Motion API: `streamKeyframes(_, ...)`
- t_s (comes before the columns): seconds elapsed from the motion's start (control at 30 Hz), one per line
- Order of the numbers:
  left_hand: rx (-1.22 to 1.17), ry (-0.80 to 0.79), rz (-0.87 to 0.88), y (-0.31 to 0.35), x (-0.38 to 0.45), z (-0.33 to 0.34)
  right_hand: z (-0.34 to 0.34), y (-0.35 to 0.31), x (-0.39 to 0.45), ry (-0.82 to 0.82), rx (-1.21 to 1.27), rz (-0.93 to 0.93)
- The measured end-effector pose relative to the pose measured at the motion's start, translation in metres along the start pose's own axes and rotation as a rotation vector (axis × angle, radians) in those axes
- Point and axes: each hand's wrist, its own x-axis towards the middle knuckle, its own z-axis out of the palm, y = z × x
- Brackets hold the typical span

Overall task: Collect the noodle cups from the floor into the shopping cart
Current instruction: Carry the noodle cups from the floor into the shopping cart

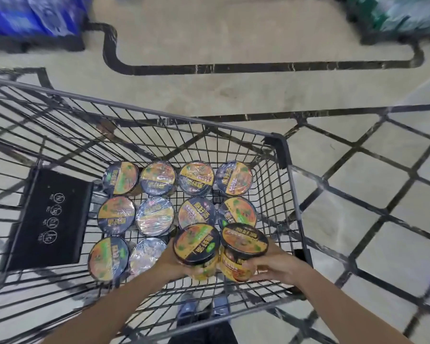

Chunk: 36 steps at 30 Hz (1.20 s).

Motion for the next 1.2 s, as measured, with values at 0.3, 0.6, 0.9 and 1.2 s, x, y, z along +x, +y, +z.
streamKeyframes(0.3,-0.305,-0.222,-0.301,0.014,-0.002,-0.023,-0.001,-0.006,-0.005,-0.112,0.191,0.118)
streamKeyframes(0.6,-0.32,-0.114,-0.347,0.006,-0.001,-0.022,-0.002,0.006,0.006,0.032,0.109,0.116)
streamKeyframes(0.9,-0.305,-0.076,-0.279,-0.012,0.016,-0.012,0.003,0.007,0.01,0.129,-0.178,0.173)
streamKeyframes(1.2,0.201,0.137,-0.248,-0.043,0.033,-0.011,0.0,0.007,0.014,0.196,-0.22,0.222)
